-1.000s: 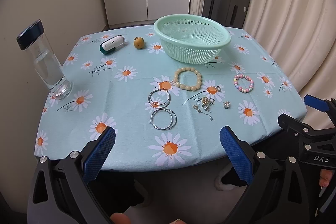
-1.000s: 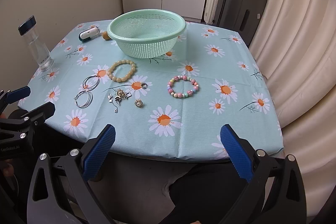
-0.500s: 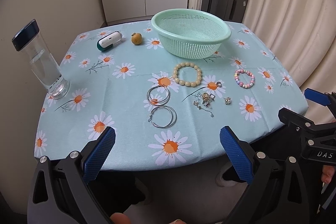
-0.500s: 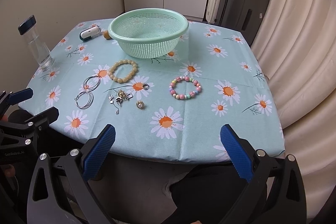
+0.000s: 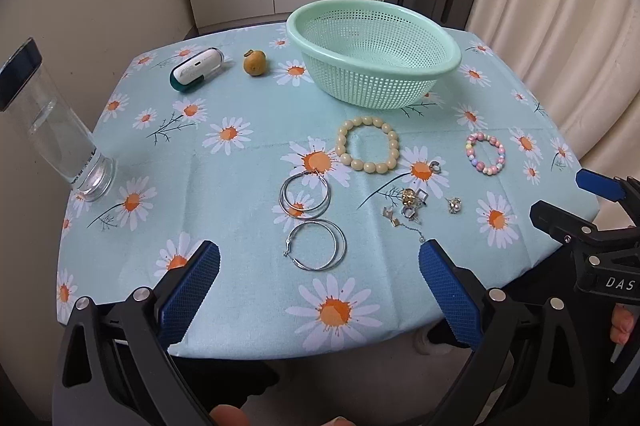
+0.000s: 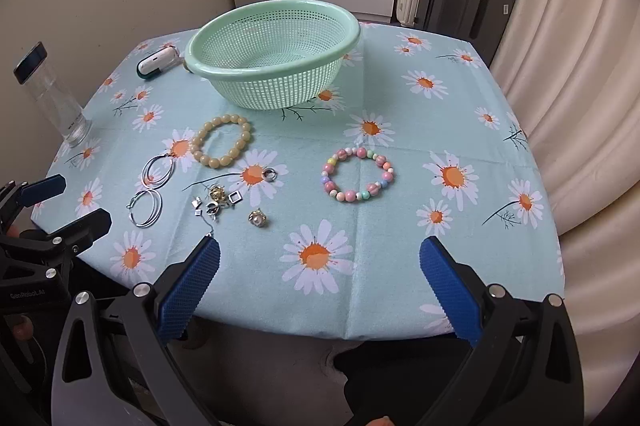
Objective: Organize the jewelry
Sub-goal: 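Grasp the cream bead bracelet with the left tool while the right tool grasps the pastel bracelet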
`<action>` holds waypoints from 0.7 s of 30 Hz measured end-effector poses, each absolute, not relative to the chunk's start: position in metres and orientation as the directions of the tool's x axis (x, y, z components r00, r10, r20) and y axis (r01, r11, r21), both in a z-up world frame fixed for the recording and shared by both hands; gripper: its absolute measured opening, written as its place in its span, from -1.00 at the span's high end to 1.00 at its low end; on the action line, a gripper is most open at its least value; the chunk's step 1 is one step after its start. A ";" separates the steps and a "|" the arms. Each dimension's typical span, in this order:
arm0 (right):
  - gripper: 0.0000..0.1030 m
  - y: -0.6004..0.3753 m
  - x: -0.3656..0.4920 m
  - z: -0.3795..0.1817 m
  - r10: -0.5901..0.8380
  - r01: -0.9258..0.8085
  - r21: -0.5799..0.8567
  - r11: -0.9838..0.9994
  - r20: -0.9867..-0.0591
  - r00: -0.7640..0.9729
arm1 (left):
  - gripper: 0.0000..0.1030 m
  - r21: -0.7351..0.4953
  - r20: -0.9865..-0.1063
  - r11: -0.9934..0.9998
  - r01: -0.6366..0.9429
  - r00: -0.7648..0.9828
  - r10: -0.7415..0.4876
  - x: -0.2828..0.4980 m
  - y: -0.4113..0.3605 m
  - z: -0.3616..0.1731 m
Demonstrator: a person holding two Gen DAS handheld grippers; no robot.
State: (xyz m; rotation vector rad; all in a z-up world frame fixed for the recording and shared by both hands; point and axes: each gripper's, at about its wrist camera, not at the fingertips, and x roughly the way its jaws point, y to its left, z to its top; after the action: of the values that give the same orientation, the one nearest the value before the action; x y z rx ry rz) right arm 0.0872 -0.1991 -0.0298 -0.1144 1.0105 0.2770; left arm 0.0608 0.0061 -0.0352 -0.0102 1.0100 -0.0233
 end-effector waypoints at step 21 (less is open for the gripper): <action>-0.93 -0.209 0.178 -0.086 0.131 -0.190 0.051 0.980 -0.890 0.436 | -0.89 -0.053 -0.881 0.994 0.100 0.464 -0.094 0.176 -0.014 -0.086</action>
State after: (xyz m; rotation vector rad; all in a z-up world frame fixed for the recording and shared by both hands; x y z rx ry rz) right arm 0.1776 -0.2087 -0.0859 -0.0597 1.1014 0.2003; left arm 0.1760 -0.0142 -0.0858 0.0063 1.0818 -0.1187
